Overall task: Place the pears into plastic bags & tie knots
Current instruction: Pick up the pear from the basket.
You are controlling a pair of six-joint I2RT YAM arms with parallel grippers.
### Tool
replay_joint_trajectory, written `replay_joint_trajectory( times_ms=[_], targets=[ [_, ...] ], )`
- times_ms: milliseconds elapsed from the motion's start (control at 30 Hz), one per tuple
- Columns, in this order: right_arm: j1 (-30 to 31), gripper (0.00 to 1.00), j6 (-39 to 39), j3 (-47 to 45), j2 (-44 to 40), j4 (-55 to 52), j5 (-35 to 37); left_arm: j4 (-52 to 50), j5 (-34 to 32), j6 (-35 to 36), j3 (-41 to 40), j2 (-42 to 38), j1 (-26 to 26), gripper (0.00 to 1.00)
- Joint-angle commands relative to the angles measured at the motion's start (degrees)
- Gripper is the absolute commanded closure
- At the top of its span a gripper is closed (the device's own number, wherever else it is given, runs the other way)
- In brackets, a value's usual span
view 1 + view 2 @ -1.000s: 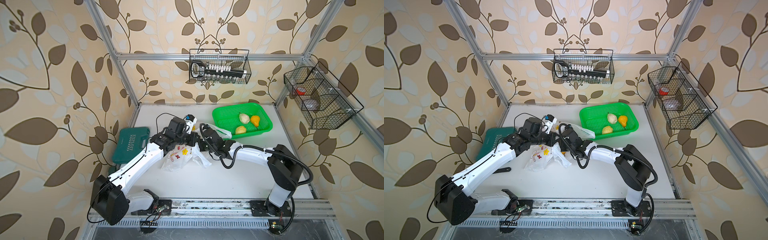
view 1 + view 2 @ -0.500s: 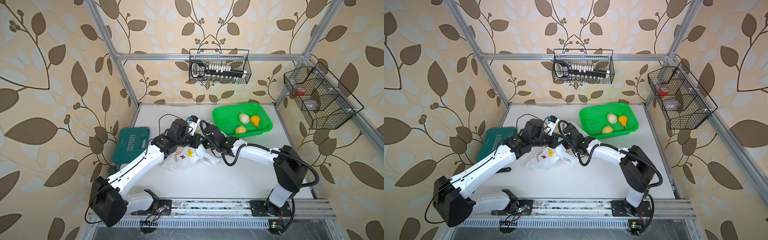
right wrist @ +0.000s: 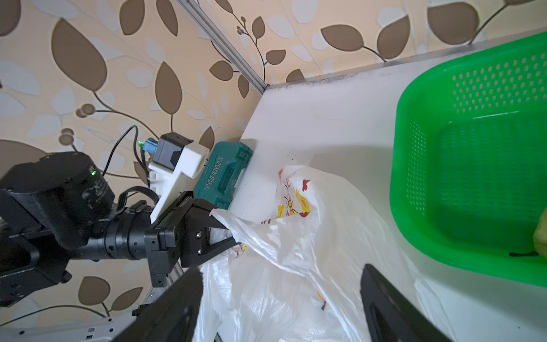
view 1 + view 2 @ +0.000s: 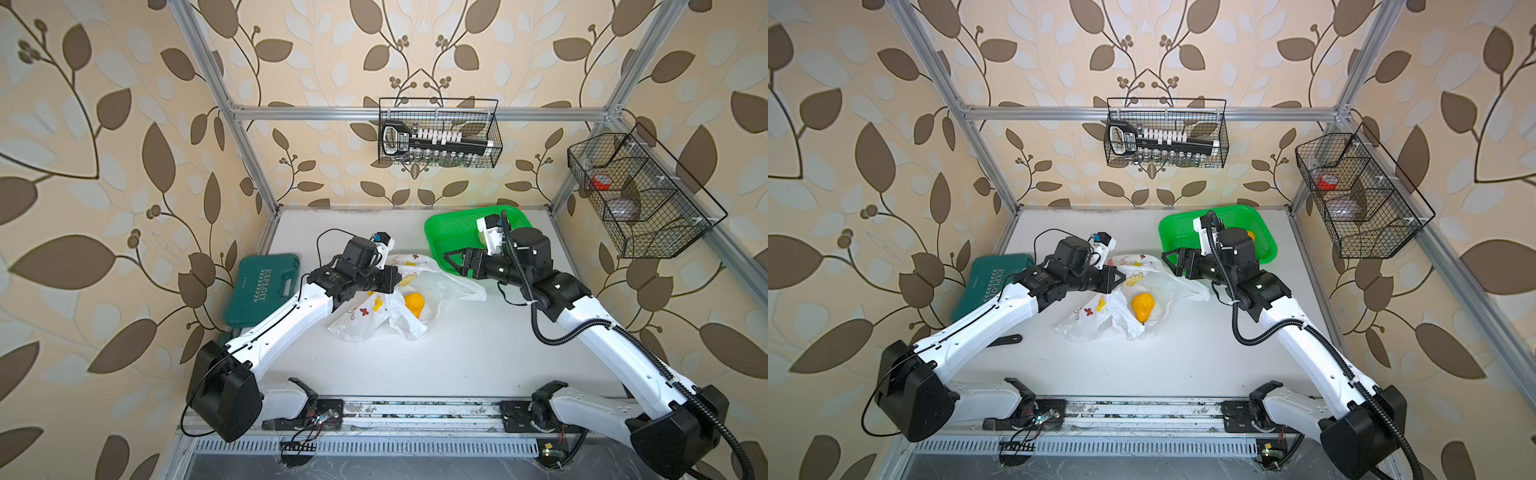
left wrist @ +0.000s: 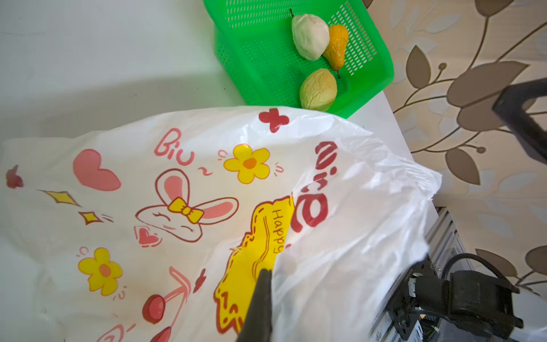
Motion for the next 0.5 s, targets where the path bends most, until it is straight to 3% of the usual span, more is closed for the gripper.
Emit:
replay_joint_trajectory(
  times_ms=[0, 133, 233, 467],
  targets=[
    [-4.65, 0.24, 0.39, 1.64, 1.02, -3.35, 1.76, -0.50, -1.97, -0.37, 0.56, -0.74, -0.11, 1.00],
    [-9.96, 0.20, 1.72, 5.03, 6.02, -5.91, 15.84, -0.52, -4.32, -1.25, -0.38, -2.19, -0.10, 1.00],
    [-11.59, 0.13, -0.65, 9.99, 15.59, -6.62, 25.78, 0.26, -5.14, -2.05, -1.16, -3.02, -0.10, 1.00],
    [-13.87, 0.11, -7.51, 26.81, 39.97, -9.76, 38.57, -0.28, -4.69, -1.81, -0.77, -2.89, -0.13, 1.00]
  ],
)
